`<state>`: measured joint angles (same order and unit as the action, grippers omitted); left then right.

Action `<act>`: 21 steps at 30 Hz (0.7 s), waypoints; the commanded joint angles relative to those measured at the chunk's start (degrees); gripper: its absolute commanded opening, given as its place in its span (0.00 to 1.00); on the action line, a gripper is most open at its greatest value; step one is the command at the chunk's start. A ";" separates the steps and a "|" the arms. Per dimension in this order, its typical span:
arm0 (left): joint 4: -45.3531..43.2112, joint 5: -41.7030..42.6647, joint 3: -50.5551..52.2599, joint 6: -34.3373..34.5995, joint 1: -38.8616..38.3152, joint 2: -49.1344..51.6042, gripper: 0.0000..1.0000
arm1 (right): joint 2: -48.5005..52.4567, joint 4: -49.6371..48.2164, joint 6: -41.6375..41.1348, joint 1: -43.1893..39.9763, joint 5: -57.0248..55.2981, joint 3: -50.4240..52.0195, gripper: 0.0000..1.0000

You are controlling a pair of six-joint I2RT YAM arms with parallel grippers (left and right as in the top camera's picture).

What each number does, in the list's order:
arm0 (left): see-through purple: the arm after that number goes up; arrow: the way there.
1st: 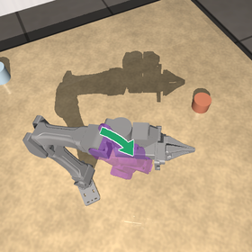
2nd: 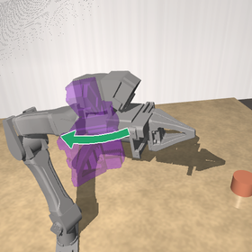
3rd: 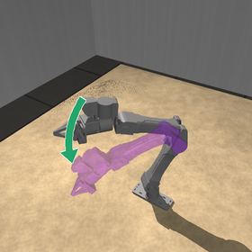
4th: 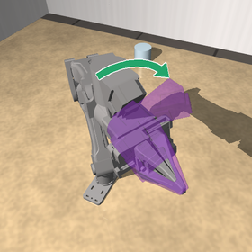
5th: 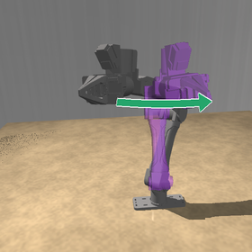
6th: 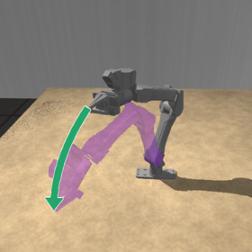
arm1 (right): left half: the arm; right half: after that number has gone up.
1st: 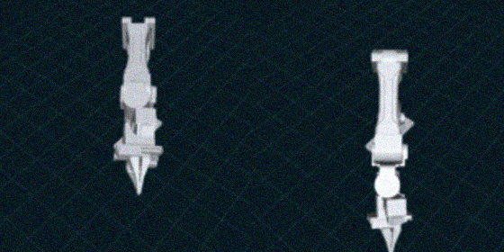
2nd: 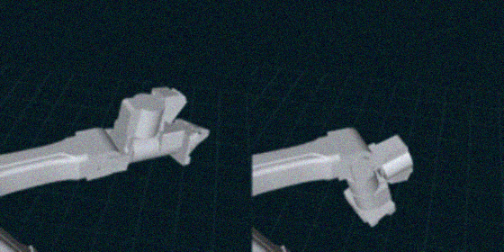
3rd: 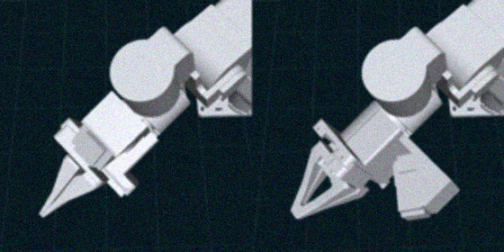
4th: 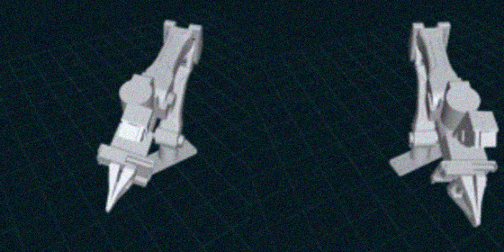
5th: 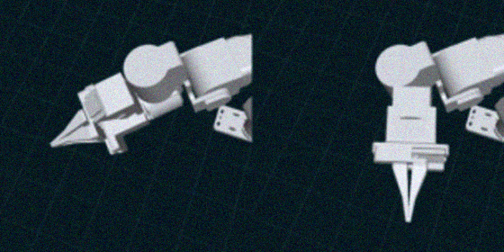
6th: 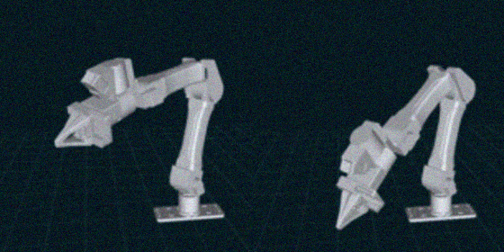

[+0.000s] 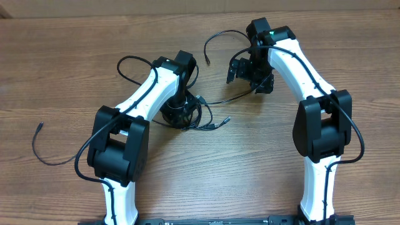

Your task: Untangle cables

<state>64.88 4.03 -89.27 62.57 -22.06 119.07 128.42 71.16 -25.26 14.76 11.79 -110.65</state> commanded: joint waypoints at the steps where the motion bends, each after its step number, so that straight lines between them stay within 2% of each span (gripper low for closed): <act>1: 0.96 -6.67 0.17 -6.88 0.96 0.94 0.28 | -0.90 -0.22 -0.22 0.37 0.31 0.07 1.00; 8: 1.31 -9.38 0.17 -20.00 4.63 0.94 0.18 | -0.90 -0.17 -0.22 0.39 0.33 0.07 1.00; 14: 1.29 -8.39 0.17 -25.35 8.81 0.94 0.19 | -0.87 -0.20 -1.14 0.68 2.84 0.11 0.95; 18: 0.96 -3.80 0.17 -29.07 9.97 0.94 0.22 | -0.79 -0.59 -8.79 1.86 5.09 1.25 0.93; 21: 1.01 -2.25 0.17 -29.73 10.03 0.94 0.28 | -0.79 -2.12 -15.67 3.54 5.05 3.48 0.95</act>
<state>65.93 -1.13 -89.27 36.36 -11.73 119.17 128.42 69.80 -32.73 16.27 15.31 -109.16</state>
